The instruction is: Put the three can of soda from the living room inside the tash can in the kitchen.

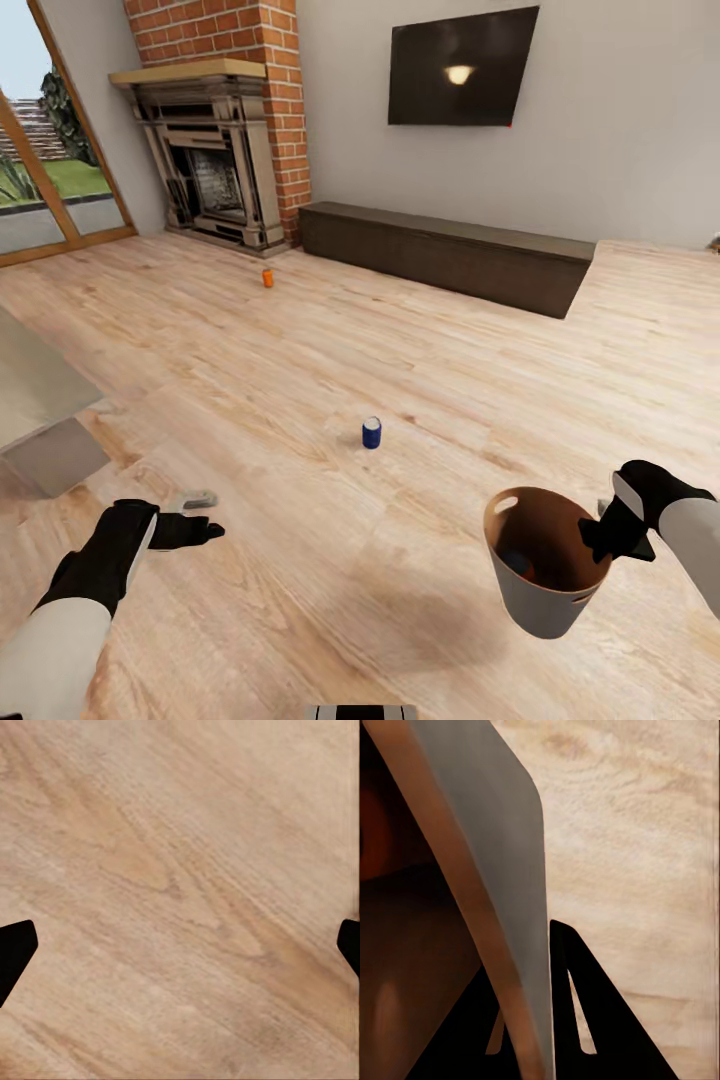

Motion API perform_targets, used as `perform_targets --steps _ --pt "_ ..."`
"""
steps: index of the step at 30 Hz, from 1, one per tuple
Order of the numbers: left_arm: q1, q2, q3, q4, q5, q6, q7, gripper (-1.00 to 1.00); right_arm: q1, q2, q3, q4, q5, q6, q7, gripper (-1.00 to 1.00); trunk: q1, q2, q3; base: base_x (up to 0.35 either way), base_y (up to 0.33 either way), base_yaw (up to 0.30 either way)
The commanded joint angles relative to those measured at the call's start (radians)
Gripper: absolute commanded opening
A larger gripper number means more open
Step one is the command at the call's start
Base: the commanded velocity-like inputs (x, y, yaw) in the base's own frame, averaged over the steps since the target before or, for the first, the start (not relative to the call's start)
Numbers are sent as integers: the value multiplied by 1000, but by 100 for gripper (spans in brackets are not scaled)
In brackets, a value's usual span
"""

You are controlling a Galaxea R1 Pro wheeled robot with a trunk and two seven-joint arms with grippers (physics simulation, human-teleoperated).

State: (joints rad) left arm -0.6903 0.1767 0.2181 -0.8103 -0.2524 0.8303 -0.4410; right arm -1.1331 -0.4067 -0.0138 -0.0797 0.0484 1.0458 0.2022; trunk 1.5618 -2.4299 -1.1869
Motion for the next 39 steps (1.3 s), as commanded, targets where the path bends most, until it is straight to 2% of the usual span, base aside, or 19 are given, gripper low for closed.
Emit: perform_targets --steps 1,12,16,20,27,35,39 --pt "0 0 0 0 -1 0 0 100 0 1 -13 0 -19 1 7 -100 0 0 0 111 -304 -89" --pt "0 -1 -1 -11 0 2 1 100 -2 -1 -3 -3 -9 1 8 -100 0 0 1 110 -304 -18" --pt "-1 -4 -1 -14 1 3 1 100 -2 -32 -2 -3 -9 1 8 -100 0 0 1 116 -303 -1" --pt "-2 -7 0 -16 1 3 1 100 -2 -42 2 -2 -10 1 8 -100 0 0 1 151 -300 0" --pt "-3 -23 0 -16 0 2 2 100 -3 -44 10 -3 -9 1 8 -100 0 0 1 200 -274 0" --pt "-3 -26 0 -16 0 1 2 100 -10 -42 12 -21 -9 1 8 -100 0 0 1 256 -221 0" --pt "-3 -31 0 -16 0 1 3 100 -38 -41 12 -32 -9 1 8 -100 0 0 1 267 -208 0"
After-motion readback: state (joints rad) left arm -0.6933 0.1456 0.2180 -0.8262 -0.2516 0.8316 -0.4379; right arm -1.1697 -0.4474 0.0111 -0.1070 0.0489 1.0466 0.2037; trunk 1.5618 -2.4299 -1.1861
